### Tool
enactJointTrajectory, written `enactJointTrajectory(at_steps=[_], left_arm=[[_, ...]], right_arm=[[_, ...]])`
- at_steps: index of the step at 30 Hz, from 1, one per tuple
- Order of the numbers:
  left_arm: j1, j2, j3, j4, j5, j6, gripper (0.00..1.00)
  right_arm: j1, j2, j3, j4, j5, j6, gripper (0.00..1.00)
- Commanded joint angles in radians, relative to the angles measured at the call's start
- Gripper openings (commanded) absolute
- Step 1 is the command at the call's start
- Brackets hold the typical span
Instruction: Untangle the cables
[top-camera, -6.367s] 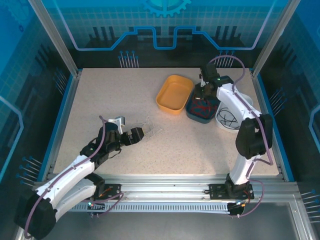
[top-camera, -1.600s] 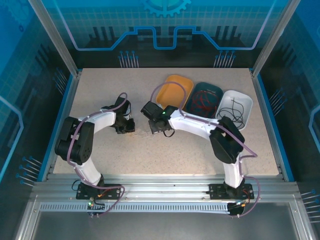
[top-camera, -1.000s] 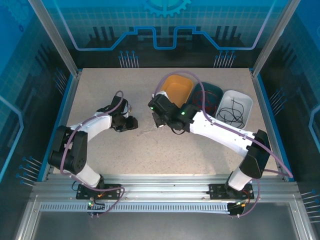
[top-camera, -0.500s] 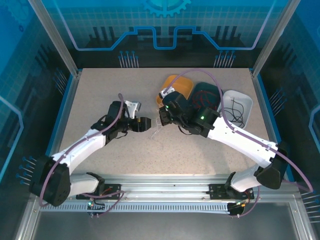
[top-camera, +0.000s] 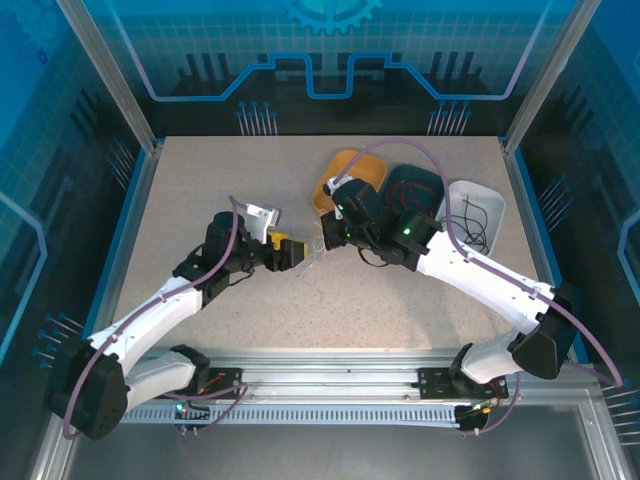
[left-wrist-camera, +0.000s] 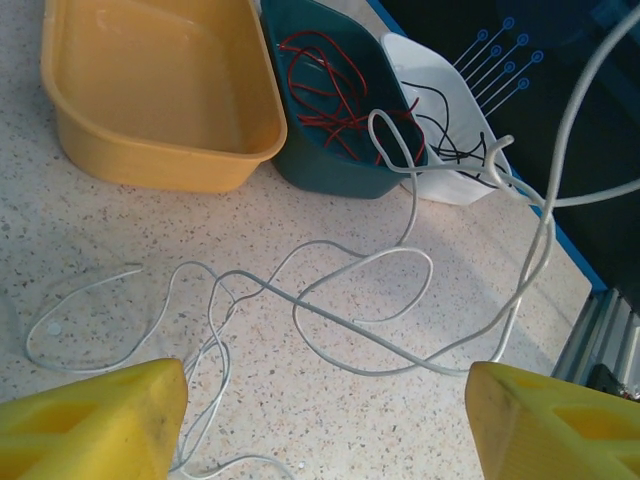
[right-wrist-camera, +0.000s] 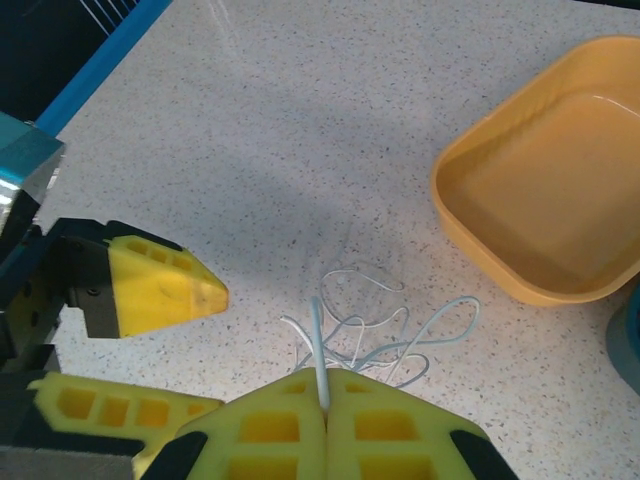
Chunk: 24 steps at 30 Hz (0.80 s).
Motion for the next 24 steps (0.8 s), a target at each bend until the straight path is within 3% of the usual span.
enactJointTrajectory(at_steps=[1, 7, 12, 18, 24], left_arm=[[-0.004, 0.032, 0.009, 0.065, 0.043, -0.04, 0.73], [-0.005, 0.058, -0.05, 0.165, 0.124, -0.04, 0.58], [-0.033, -0.004, -0.134, 0.269, 0.193, 0.037, 0.61], [-0.099, -0.126, -0.201, 0.282, 0.043, 0.318, 0.7], [-0.105, -0.114, -0.191, 0.265, -0.084, 0.497, 0.71]], right_arm=[[-0.017, -0.032, -0.013, 0.028, -0.035, 0.016, 0.0], [-0.033, -0.036, -0.026, 0.032, -0.052, 0.038, 0.0], [-0.061, -0.025, -0.016, 0.02, -0.085, 0.046, 0.0], [-0.091, -0.016, -0.002, 0.004, -0.153, 0.053, 0.0], [-0.099, -0.015, 0.001, 0.009, -0.201, 0.062, 0.0]])
